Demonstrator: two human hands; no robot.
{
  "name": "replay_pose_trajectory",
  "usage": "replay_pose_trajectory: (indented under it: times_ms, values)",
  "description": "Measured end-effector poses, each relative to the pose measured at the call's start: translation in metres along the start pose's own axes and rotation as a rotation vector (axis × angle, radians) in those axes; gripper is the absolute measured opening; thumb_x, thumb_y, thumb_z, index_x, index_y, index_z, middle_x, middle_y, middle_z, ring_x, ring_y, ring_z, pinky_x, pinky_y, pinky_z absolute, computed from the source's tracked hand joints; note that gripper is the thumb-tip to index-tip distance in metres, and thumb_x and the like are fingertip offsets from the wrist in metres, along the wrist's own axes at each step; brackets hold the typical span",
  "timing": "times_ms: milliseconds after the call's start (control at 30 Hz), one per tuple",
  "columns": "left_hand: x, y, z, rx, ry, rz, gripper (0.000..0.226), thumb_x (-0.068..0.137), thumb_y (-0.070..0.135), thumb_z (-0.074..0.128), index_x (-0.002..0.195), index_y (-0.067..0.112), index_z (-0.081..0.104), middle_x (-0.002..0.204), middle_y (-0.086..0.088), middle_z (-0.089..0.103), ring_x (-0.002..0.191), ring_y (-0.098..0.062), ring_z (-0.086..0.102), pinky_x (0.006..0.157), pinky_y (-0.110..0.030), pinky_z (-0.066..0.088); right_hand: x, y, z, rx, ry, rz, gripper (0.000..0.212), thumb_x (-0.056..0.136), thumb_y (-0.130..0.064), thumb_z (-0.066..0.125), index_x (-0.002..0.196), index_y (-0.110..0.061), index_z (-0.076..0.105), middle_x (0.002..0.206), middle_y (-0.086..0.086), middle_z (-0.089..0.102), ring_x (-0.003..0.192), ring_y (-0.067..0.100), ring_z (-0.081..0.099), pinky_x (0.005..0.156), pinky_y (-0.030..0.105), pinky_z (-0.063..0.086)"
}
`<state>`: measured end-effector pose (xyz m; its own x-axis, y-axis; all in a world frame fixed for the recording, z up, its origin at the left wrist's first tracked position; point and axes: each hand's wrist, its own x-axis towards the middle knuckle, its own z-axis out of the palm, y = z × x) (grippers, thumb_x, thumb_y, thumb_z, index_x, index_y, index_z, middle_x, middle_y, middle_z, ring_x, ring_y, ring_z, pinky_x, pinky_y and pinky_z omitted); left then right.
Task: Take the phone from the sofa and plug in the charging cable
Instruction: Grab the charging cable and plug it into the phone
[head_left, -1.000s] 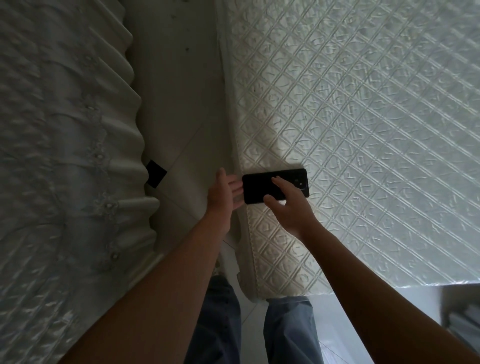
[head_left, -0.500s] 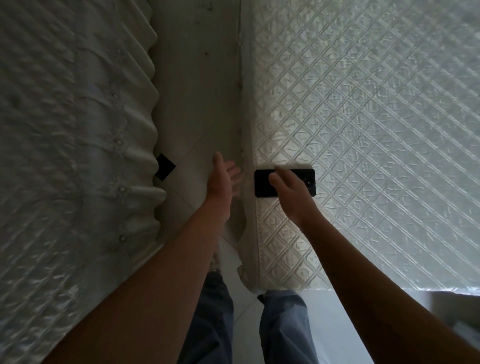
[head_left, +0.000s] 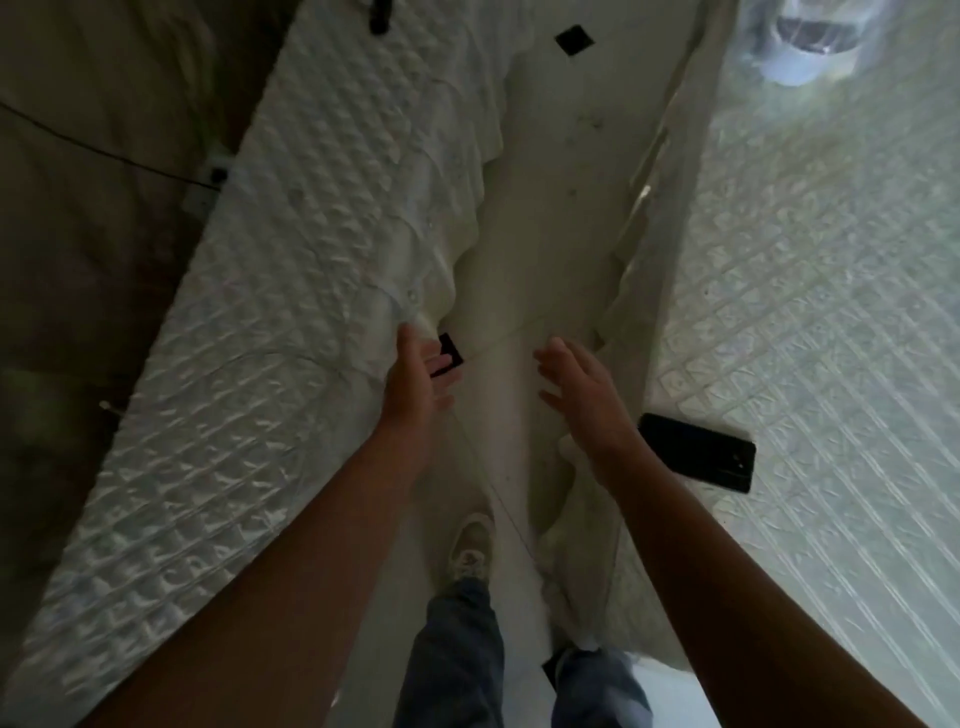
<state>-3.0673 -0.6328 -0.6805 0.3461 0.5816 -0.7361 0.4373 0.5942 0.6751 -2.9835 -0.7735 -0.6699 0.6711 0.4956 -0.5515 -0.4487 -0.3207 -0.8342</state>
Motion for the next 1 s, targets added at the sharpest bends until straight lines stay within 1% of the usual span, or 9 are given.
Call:
replay_pose_trajectory:
  times_ms: [67,167,233,333,467,600,800,933,1000]
  values:
    - [0.0,0.006,-0.034,-0.048,0.053,0.007,0.065,0.096,0.057,0.023,0.128,0.01,0.054,0.128,-0.01,0.061,0.103,-0.021,0.062,0.085,-0.04,0.045,-0.002,-0.006,0.035,0.011,-0.058,0.005,0.042,0.095,-0.04,0.041,0.131,-0.019,0.051,0.133,0.005,0.056,0.117,0.016,0.052,0.099,0.038,0.044]
    - [0.001,0.013,-0.085,-0.122,0.135,0.029,0.065,0.095,0.058,0.025,0.125,0.009,0.055,0.126,-0.012,0.062,0.103,-0.023,0.063,0.083,-0.039,0.046,-0.007,-0.012,0.089,0.001,-0.165,-0.017,0.026,0.095,-0.039,0.041,0.109,-0.029,0.061,0.111,-0.005,0.063,0.101,0.007,0.057,0.101,0.04,0.044]
    - [0.0,0.015,-0.12,-0.163,0.199,0.04,0.064,0.095,0.058,0.026,0.122,0.01,0.057,0.122,-0.012,0.063,0.099,-0.022,0.063,0.082,-0.039,0.047,-0.012,-0.014,0.125,-0.019,-0.239,-0.017,0.034,0.094,-0.041,0.042,0.12,-0.026,0.057,0.12,-0.003,0.061,0.106,0.006,0.056,0.099,0.035,0.044]
    - [-0.002,0.016,-0.172,-0.216,0.294,0.035,0.06,0.095,0.057,0.027,0.116,0.011,0.059,0.119,-0.012,0.064,0.101,-0.025,0.063,0.087,-0.041,0.045,-0.017,-0.016,0.177,-0.055,-0.334,-0.018,0.019,0.094,-0.04,0.043,0.109,-0.036,0.054,0.119,-0.002,0.06,0.104,0.007,0.057,0.093,0.031,0.047]
    - [-0.007,0.008,-0.238,-0.305,0.399,0.014,0.06,0.096,0.055,0.027,0.118,0.01,0.059,0.119,-0.011,0.063,0.105,-0.027,0.061,0.091,-0.042,0.043,-0.022,-0.012,0.242,-0.106,-0.416,0.006,0.014,0.094,-0.04,0.044,0.099,-0.036,0.056,0.116,-0.001,0.062,0.106,0.014,0.058,0.097,0.037,0.047]
    - [-0.012,-0.013,-0.299,-0.366,0.46,-0.019,0.06,0.096,0.055,0.027,0.121,0.009,0.057,0.124,-0.013,0.062,0.107,-0.027,0.06,0.093,-0.043,0.042,-0.025,0.004,0.3,-0.104,-0.505,0.074,0.03,0.095,-0.036,0.046,0.121,-0.024,0.054,0.121,0.002,0.059,0.114,0.017,0.055,0.097,0.035,0.045]
    - [-0.006,-0.038,-0.368,-0.382,0.512,-0.05,0.062,0.097,0.054,0.025,0.128,0.007,0.053,0.131,-0.016,0.058,0.112,-0.03,0.058,0.093,-0.043,0.042,-0.024,0.028,0.365,-0.161,-0.613,0.114,0.013,0.093,-0.038,0.047,0.102,-0.035,0.056,0.115,-0.002,0.06,0.109,0.016,0.056,0.092,0.035,0.045]
    - [0.014,-0.042,-0.391,-0.381,0.51,-0.086,0.061,0.098,0.051,0.028,0.131,0.006,0.052,0.13,-0.017,0.057,0.113,-0.03,0.057,0.088,-0.039,0.042,-0.018,0.041,0.392,-0.157,-0.615,0.132,0.038,0.092,-0.041,0.048,0.126,-0.024,0.053,0.128,0.001,0.058,0.112,0.014,0.056,0.087,0.031,0.046]
    - [0.029,-0.043,-0.396,-0.357,0.522,-0.099,0.059,0.097,0.051,0.031,0.13,0.007,0.052,0.127,-0.014,0.058,0.111,-0.029,0.058,0.089,-0.041,0.044,-0.012,0.046,0.4,-0.146,-0.597,0.138,0.04,0.092,-0.039,0.048,0.128,-0.022,0.052,0.129,0.001,0.057,0.113,0.014,0.055,0.084,0.029,0.047]
